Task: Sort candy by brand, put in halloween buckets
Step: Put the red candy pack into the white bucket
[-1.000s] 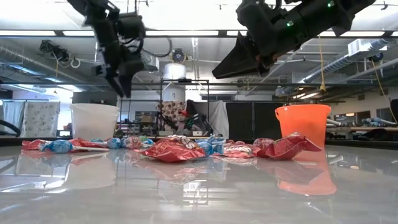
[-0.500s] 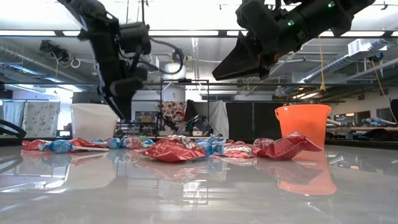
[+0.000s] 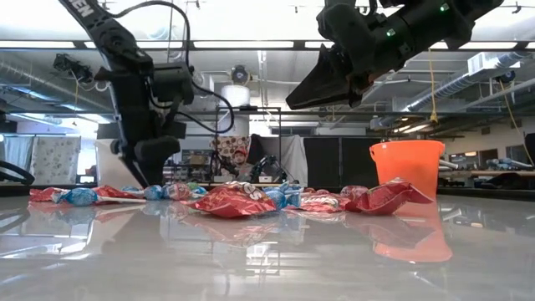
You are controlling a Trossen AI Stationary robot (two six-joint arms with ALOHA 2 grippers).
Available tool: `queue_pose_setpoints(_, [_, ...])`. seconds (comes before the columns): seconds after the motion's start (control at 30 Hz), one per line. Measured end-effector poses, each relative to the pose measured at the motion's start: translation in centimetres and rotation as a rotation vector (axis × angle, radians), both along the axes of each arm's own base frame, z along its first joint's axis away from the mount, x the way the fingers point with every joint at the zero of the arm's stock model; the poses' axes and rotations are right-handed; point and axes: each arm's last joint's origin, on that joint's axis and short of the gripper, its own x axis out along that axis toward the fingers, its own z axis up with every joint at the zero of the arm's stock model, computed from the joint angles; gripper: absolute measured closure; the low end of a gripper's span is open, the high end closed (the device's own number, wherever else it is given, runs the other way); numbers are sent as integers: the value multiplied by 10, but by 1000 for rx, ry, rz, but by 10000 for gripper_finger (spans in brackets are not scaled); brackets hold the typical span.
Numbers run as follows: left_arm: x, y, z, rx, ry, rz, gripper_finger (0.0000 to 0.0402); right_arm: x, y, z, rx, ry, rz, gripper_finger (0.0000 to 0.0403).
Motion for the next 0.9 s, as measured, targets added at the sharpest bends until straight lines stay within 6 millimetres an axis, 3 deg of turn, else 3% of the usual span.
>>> queue_pose_setpoints(0.17, [3, 2, -7, -7, 23, -6, 214, 0, 0, 0, -2, -1, -3, 323])
queue_pose_setpoints(0.3, [5, 4, -3, -2, 44, -19, 307, 0, 0, 0, -5, 0, -5, 323])
queue_pose_setpoints(0.43, [12, 6, 17, 1, 21, -25, 388, 0, 0, 0, -8, 2, -4, 323])
queue_pose_setpoints(0.63, [13, 6, 55, 26, 18, -58, 383, 0, -2, -1, -16, 11, -6, 323])
queue_pose_setpoints(0.9, [-8, 9, 120, 116, 8, -52, 388, 0, -2, -1, -16, 12, -6, 323])
